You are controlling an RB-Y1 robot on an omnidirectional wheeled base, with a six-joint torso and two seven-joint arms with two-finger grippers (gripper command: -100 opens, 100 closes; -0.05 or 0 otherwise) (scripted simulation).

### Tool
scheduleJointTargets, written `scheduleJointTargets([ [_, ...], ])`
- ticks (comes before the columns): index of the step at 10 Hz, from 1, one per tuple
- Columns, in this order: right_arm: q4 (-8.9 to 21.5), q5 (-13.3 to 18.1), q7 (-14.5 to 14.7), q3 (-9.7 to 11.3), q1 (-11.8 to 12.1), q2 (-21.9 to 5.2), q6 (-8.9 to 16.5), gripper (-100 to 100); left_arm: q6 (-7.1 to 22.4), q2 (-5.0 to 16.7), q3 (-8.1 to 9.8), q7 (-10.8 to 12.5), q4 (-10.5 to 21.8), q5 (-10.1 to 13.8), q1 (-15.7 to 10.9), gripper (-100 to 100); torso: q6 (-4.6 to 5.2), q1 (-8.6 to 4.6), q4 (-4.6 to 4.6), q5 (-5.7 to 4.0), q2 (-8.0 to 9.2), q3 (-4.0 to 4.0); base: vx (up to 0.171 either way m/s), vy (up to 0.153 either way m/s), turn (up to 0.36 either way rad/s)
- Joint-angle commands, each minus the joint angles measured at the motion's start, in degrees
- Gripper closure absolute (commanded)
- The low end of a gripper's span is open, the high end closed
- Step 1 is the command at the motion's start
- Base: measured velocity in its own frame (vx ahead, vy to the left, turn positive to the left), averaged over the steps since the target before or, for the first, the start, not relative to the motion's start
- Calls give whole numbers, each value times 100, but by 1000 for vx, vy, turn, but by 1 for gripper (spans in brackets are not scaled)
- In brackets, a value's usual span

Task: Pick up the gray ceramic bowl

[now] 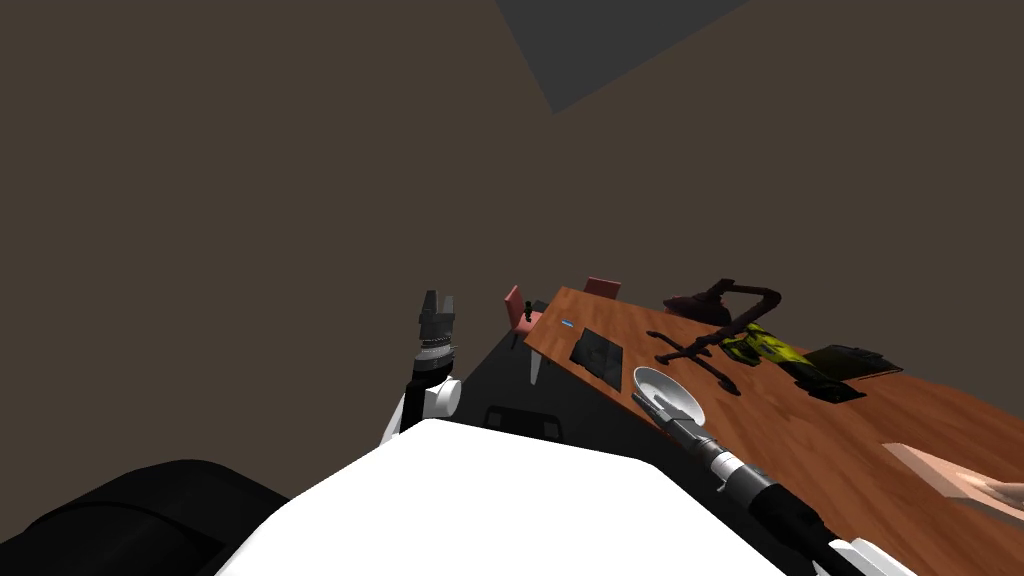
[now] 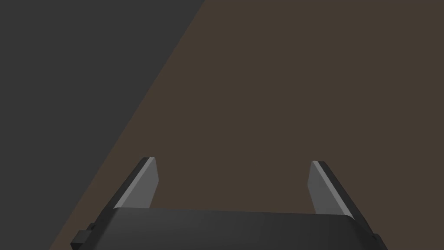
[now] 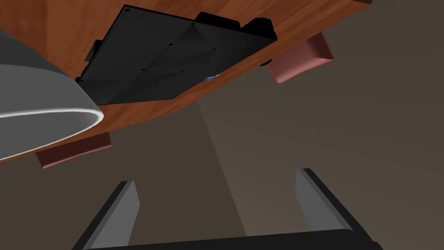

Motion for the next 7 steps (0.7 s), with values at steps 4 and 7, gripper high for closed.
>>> scheduleJointTargets([
  [4,741,279,247,185,12,-432,159,-100,0,0,0,0,0,0,1,0,4,5,-2,2,-4,-3,36,79,103],
  [7,1040,384,333,255,7,-609,226,-100,0,0,1,0,0,0,1,0,5,-11,0,-2,3,1,29,44,62],
])
